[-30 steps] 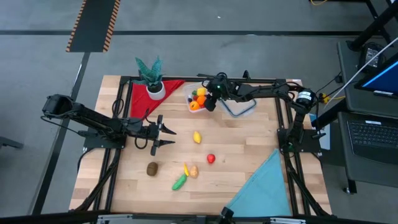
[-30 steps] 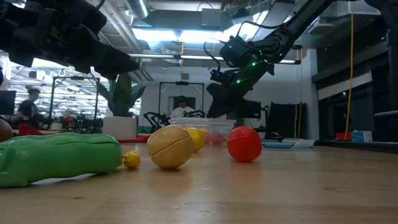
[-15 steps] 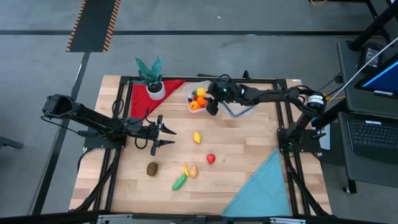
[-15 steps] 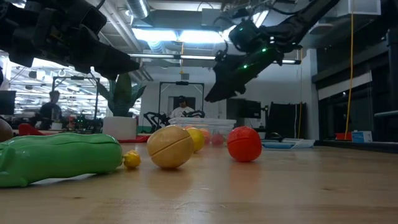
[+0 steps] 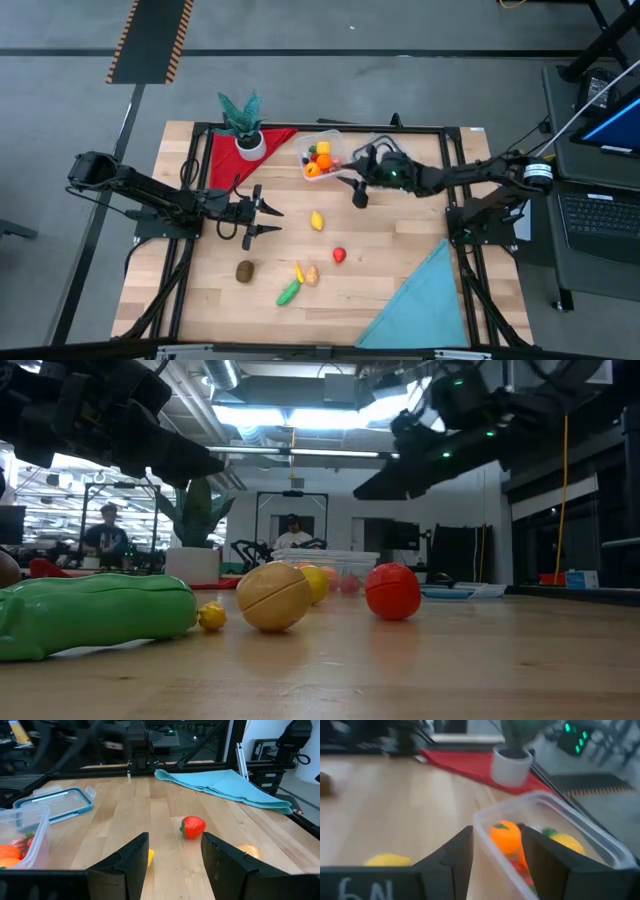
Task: Pick and placing Produce into tupperware
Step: Put the brown kiwi into the transparent container
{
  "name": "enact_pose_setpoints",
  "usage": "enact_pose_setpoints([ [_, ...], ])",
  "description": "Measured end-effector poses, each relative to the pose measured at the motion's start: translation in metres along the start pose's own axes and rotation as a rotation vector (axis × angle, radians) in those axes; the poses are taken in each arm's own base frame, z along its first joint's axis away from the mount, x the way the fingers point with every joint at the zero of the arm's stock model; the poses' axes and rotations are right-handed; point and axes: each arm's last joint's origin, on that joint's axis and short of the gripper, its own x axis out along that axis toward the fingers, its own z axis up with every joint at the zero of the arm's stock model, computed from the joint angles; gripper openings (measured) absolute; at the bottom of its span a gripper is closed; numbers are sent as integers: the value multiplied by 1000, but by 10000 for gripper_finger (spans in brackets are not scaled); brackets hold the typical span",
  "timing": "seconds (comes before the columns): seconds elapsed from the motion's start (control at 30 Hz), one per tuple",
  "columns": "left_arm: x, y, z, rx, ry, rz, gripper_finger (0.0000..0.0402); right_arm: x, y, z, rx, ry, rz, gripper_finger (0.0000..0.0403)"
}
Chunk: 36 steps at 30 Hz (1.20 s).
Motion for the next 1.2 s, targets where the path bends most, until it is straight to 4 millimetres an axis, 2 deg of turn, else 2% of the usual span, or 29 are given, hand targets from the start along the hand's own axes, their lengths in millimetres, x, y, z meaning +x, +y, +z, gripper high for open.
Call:
enact_pose_setpoints([
  [0.27, 0, 0, 0, -3, 0, 1, 180, -24, 27, -27, -42, -132, 73, 168],
  [0.5, 0, 3, 0, -24, -1, 120, 220, -34, 34, -42, -42, -142, 63, 168],
  [0.73, 0, 3, 0, -29, -1, 114, 261, -34, 34, -42, -20, -140, 62, 168],
  [1.2, -3, -10, -4, -65, 49, 73, 265, -34, 34, -43, 7, -131, 65, 168],
])
